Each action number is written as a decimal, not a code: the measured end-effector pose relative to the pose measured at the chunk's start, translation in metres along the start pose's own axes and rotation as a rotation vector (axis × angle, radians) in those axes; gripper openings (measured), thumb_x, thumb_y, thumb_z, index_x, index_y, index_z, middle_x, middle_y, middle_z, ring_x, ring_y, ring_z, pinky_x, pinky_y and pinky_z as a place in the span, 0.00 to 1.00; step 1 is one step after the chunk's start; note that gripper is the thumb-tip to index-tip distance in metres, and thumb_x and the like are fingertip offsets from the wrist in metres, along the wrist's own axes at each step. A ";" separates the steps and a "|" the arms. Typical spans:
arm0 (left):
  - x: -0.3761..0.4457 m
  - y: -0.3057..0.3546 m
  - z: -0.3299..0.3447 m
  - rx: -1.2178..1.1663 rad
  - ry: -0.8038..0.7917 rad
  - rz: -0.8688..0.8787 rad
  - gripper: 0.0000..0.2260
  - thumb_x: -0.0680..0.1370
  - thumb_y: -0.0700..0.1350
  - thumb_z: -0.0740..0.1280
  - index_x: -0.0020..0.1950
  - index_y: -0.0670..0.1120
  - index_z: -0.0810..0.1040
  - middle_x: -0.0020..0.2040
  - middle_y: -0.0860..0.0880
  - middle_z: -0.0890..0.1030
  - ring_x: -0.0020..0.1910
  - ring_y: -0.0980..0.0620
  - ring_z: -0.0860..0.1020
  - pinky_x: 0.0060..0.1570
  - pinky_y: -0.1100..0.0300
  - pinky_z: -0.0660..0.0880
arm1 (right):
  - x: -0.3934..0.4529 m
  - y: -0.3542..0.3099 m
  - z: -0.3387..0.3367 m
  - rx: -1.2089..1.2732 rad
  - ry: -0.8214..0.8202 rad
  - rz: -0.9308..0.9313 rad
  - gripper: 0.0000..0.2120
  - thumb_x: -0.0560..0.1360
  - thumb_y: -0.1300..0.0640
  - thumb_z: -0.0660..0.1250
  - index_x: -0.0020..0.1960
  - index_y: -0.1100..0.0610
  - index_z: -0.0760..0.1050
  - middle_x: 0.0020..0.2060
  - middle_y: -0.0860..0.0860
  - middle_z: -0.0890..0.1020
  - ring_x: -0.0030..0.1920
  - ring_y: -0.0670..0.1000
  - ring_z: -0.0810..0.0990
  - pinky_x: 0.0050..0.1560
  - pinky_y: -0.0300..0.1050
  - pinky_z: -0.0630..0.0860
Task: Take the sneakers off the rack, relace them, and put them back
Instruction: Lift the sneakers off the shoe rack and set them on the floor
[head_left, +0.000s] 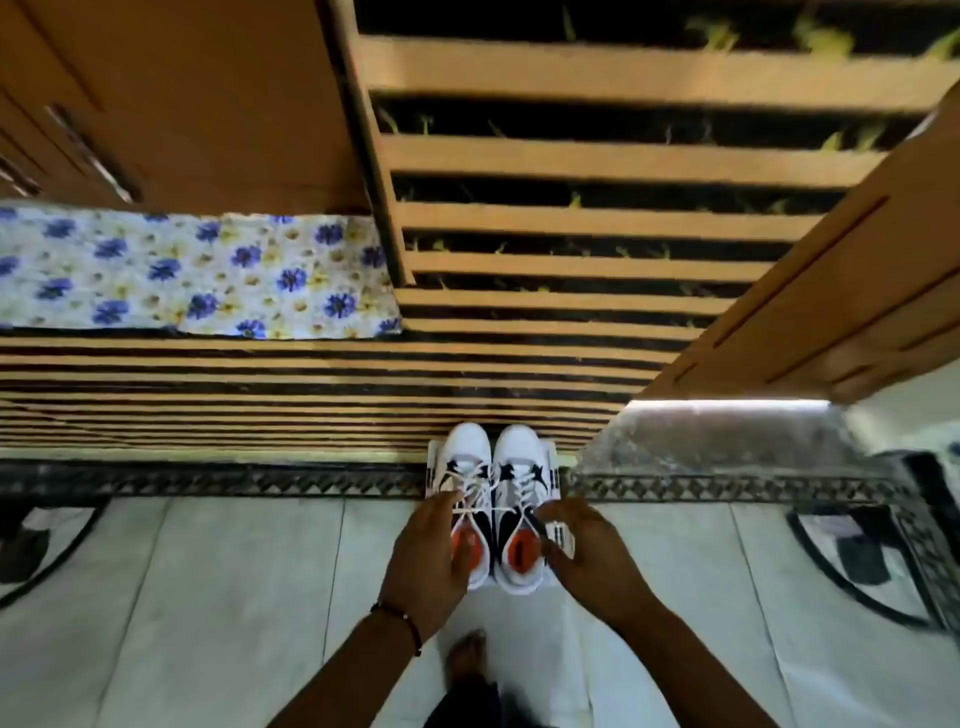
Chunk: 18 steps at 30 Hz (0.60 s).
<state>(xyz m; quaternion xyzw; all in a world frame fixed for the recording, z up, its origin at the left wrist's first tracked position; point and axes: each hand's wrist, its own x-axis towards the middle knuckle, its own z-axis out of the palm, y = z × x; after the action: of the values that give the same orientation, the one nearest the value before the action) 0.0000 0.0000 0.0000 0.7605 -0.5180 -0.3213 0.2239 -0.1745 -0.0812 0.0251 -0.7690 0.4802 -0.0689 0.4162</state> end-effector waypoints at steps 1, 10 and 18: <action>0.003 -0.010 0.012 0.015 -0.042 -0.023 0.25 0.75 0.53 0.56 0.69 0.43 0.66 0.67 0.44 0.73 0.66 0.45 0.71 0.65 0.63 0.62 | 0.003 0.012 0.015 0.024 -0.009 0.015 0.06 0.72 0.63 0.65 0.47 0.63 0.78 0.45 0.59 0.82 0.47 0.50 0.77 0.47 0.38 0.69; 0.045 -0.106 0.133 0.378 -0.490 -0.109 0.29 0.76 0.50 0.58 0.75 0.48 0.52 0.73 0.47 0.65 0.71 0.46 0.65 0.71 0.51 0.61 | 0.047 0.114 0.128 -0.250 -0.287 0.160 0.26 0.73 0.58 0.64 0.70 0.58 0.65 0.65 0.55 0.74 0.62 0.56 0.74 0.61 0.42 0.68; 0.073 -0.139 0.190 0.534 -0.479 -0.141 0.29 0.77 0.54 0.56 0.75 0.48 0.50 0.77 0.47 0.56 0.76 0.46 0.51 0.75 0.44 0.48 | 0.070 0.186 0.184 -0.661 -0.292 -0.022 0.33 0.54 0.47 0.76 0.57 0.55 0.79 0.58 0.53 0.82 0.63 0.55 0.77 0.62 0.61 0.71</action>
<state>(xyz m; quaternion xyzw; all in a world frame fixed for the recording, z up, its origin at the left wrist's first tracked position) -0.0283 -0.0188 -0.2442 0.7290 -0.5677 -0.3586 -0.1329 -0.1712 -0.0671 -0.2448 -0.8690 0.4036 0.1960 0.2087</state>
